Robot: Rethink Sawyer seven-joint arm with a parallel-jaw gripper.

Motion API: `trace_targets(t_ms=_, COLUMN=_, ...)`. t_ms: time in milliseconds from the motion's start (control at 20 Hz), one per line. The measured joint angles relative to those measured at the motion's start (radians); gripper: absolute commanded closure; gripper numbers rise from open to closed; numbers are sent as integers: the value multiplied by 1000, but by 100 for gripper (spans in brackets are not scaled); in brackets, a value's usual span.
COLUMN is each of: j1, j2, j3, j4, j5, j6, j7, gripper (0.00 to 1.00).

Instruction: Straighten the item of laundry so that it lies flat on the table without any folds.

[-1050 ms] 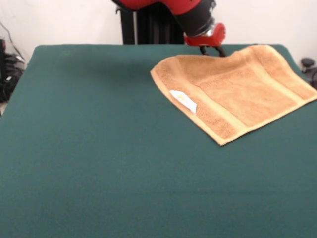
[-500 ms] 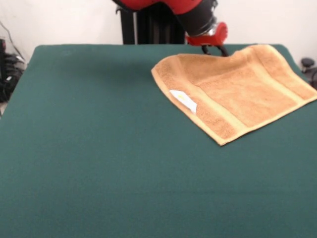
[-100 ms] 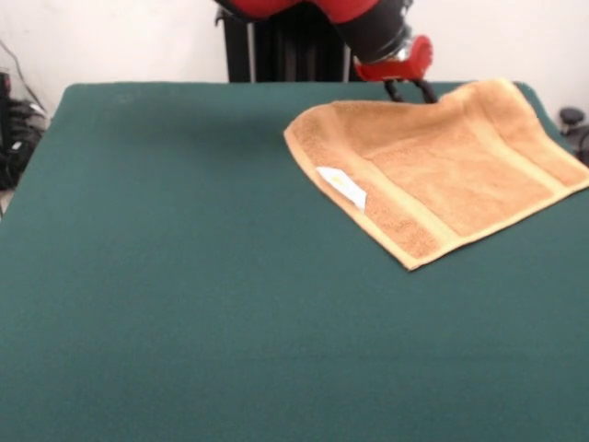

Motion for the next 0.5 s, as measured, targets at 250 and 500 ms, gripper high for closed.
trace_targets(t_ms=250, j1=-18, j2=1, j3=12, j4=40, j5=0, j6=-63, j7=0, gripper=0)
trace_targets(t_ms=500, j1=-43, j2=2, j3=13, j4=86, j5=0, j6=-130, j7=0, gripper=0)
